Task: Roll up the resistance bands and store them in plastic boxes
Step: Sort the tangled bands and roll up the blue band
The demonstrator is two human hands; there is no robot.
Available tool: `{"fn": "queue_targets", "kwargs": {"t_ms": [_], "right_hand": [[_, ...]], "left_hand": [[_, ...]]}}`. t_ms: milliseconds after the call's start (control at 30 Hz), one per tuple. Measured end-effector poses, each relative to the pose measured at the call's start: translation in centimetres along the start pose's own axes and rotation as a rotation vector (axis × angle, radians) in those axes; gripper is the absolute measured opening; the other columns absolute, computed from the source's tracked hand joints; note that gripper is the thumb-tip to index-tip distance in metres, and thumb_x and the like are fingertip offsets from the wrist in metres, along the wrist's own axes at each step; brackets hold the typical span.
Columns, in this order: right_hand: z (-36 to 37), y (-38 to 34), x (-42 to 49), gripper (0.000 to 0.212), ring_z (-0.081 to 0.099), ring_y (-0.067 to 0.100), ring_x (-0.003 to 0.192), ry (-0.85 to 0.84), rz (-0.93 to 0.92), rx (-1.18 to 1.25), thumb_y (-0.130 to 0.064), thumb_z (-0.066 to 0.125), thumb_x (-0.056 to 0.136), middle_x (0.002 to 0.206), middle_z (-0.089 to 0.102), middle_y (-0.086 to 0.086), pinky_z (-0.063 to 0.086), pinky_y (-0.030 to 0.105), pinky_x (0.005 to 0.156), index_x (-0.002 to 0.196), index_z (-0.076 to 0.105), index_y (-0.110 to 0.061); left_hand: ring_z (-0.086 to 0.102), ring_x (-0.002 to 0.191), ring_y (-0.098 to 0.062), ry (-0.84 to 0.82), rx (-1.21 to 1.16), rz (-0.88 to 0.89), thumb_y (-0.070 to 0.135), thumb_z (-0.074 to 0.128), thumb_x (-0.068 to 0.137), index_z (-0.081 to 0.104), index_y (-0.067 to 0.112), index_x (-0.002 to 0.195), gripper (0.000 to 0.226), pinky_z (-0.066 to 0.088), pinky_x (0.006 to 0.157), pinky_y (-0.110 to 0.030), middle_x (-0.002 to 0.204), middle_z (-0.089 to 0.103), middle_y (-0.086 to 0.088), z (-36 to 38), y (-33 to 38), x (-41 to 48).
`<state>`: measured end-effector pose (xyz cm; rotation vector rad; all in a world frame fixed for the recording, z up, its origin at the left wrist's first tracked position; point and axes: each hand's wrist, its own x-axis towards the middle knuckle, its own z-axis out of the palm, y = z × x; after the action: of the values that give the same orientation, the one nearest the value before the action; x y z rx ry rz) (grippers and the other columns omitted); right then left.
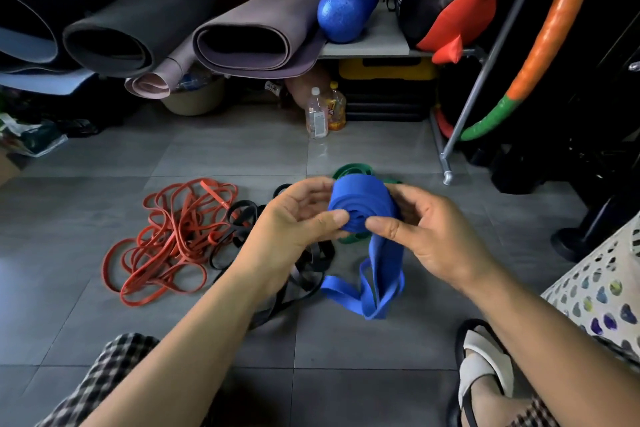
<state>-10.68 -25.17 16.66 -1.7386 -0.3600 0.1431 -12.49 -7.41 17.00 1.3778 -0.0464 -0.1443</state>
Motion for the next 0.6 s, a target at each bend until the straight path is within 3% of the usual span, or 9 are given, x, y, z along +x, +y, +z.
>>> {"fn": "queue_targets", "kwargs": {"t_ms": [100, 167, 300, 433, 600], "right_hand": [[-0.5, 0.2, -0.3, 0.036, 0.065, 0.017, 0.091, -0.023, -0.052, -0.451, -0.026, 0.073, 0.076, 0.096, 0.071, -0.001, 0.05, 0.043, 0.083, 0.109, 0.064, -0.018], [-0.1, 0.2, -0.4, 0.04, 0.065, 0.017, 0.09, -0.059, -0.072, -0.522, -0.03, 0.072, 0.077, 0.097, 0.071, -0.001, 0.049, 0.042, 0.081, 0.114, 0.063, -0.017], [0.2, -0.2, -0.2, 0.04, 0.062, 0.003, 0.097, -0.035, -0.034, -0.185, -0.022, 0.076, 0.074, 0.103, 0.067, -0.01, 0.048, 0.023, 0.088, 0.11, 0.059, -0.03], [0.5, 0.1, 0.0, 0.038, 0.064, 0.01, 0.099, 0.039, -0.017, 0.133, -0.022, 0.076, 0.065, 0.1, 0.07, -0.006, 0.049, 0.025, 0.089, 0.1, 0.062, -0.026], [2.0, 0.2, -0.2, 0.037, 0.067, 0.004, 0.089, 0.09, -0.06, 0.3, -0.019, 0.08, 0.065, 0.09, 0.072, -0.012, 0.049, 0.015, 0.076, 0.097, 0.063, -0.022]], "left_hand": [[0.057, 0.098, 0.003, -0.067, 0.577, 0.114, 0.004, 0.074, 0.072, 0.057, 0.035, 0.109, 0.051, 0.047, 0.078, -0.009, 0.111, 0.06, 0.01, -0.6, 0.6, -0.1], [0.058, 0.094, 0.004, -0.056, 0.657, 0.156, 0.004, 0.074, 0.072, 0.059, 0.037, 0.104, 0.048, 0.046, 0.078, -0.007, 0.107, 0.061, 0.006, -0.8, 0.6, -0.1], [0.065, 0.086, -0.012, 0.01, 0.265, 0.1, -0.006, 0.07, 0.072, 0.064, 0.026, 0.093, 0.039, 0.053, 0.076, -0.02, 0.098, 0.068, -0.012, -0.3, 0.6, -0.2], [0.067, 0.08, -0.014, 0.033, -0.053, 0.128, 0.001, 0.072, 0.067, 0.06, 0.017, 0.096, 0.035, 0.056, 0.073, -0.028, 0.084, 0.07, 0.004, 0.1, 0.8, -0.3], [0.067, 0.085, -0.017, 0.066, -0.318, 0.114, 0.005, 0.061, 0.07, 0.059, 0.009, 0.101, 0.031, 0.056, 0.073, -0.028, 0.091, 0.07, -0.003, 0.9, 0.3, -0.3]]}}
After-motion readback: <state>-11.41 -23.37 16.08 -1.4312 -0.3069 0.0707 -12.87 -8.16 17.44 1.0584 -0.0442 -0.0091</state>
